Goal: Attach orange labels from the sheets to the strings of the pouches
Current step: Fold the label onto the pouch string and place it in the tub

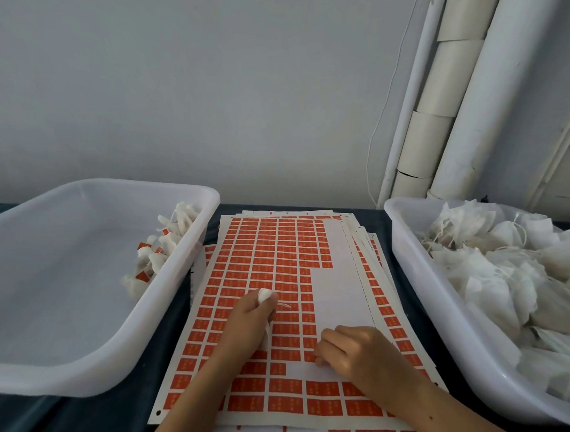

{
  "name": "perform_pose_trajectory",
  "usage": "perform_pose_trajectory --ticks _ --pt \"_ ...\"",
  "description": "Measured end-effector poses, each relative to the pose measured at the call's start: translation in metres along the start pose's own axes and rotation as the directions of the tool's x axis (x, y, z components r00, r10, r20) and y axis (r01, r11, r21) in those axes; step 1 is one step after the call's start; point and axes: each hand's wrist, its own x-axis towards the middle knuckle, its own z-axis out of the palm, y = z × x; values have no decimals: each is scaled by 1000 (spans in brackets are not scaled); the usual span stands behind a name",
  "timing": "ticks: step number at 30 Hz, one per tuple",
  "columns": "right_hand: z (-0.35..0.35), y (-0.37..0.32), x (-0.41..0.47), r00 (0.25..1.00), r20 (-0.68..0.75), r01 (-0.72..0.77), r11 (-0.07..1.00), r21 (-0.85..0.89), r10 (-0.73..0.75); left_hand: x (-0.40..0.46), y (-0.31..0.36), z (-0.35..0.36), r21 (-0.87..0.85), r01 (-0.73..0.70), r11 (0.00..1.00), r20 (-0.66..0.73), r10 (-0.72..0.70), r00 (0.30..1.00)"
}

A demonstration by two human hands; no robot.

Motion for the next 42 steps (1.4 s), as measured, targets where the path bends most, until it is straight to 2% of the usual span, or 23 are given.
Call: perform_pose_trajectory --ticks 7,18,24,32,37,42 --pt "1 -2 -3 1000 11 -12 999 -30 12 0 -1 0 2 2 1000 -6 -2 1000" --pt "-8 -3 2 970 165 207 965 -160 -180 0 -1 0 -12 -30 999 17 30 999" --pt "-8 -6 5 942 248 267 953 -140 -228 -1 0 1 -21 -59 998 29 59 998" --pt "-11 -3 11 949 251 227 966 -121 -192 -2 1 0 -30 -48 998 21 49 999" --pt "-8 1 10 981 176 91 993 -70 -77 -1 1 0 -44 -47 998 36 49 998" --pt "-11 4 11 984 179 -29 999 34 22 -1 -1 -1 -47 -31 998 23 32 999"
